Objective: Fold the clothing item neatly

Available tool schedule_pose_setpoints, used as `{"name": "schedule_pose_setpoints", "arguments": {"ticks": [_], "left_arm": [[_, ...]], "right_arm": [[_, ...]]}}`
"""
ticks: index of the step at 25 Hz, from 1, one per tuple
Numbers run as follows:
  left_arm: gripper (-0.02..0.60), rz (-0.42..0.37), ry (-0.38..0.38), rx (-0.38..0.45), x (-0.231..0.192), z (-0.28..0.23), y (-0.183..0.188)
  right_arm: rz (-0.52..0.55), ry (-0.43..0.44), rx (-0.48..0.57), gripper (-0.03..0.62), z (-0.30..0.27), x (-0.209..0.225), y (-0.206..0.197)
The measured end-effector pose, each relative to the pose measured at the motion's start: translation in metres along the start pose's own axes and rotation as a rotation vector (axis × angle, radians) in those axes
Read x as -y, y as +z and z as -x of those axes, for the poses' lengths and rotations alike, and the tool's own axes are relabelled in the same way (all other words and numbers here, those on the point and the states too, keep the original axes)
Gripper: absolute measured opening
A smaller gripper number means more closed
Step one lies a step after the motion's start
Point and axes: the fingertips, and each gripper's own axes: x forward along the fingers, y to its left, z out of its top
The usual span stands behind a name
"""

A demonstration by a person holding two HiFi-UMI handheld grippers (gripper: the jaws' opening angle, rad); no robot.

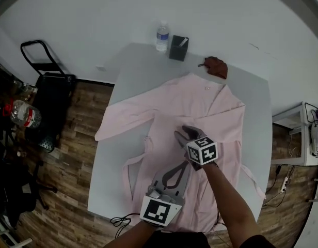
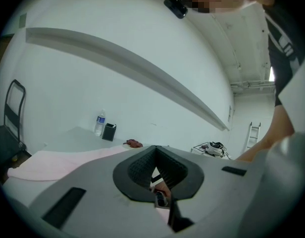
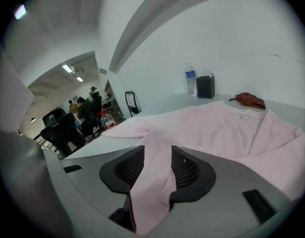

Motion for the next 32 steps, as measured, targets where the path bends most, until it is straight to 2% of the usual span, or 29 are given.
{"name": "schedule_pose_setpoints", "arguments": {"ticks": [3, 6, 10, 15, 18, 21, 27, 32], "left_arm": [[0.005, 0.003, 0.024, 0.008, -0.008, 0.001, -0.001], [0.005, -0.001, 0.075, 0.030, -0.032, 0.011, 0.002], [0.005, -0.006, 0.205, 0.050, -0.090, 0.042, 0.006], [0.005, -0.072, 0.388, 0.065, -0.179, 0.088, 0.009], [0.005, -0.081, 0.464, 0.060, -0.219, 0.108, 0.006], [0.005, -0.059, 0.525, 0.056, -0.256, 0.125, -0.005], [0.006, 0.027, 0.616, 0.036, -0.343, 0.149, -0.033], [0.011, 0.071, 0.618, -0.038, -0.397, 0.150, -0.073]], "right_arm": [[0.014, 0.047, 0.101, 0.151, 0.020, -0.016, 0.027], [0.056, 0.111, 0.144, 0.150, 0.024, -0.046, 0.047], [0.116, 0.179, 0.140, 0.150, 0.010, -0.091, 0.056], [0.198, 0.227, 0.159, 0.150, -0.006, -0.136, 0.067], [0.274, 0.245, 0.164, 0.150, -0.019, -0.165, 0.071], [0.361, 0.277, 0.164, 0.150, -0.033, -0.203, 0.074], [0.442, 0.356, 0.176, 0.150, -0.054, -0.268, 0.079], [0.505, 0.374, 0.163, 0.150, -0.066, -0.285, 0.073]]}}
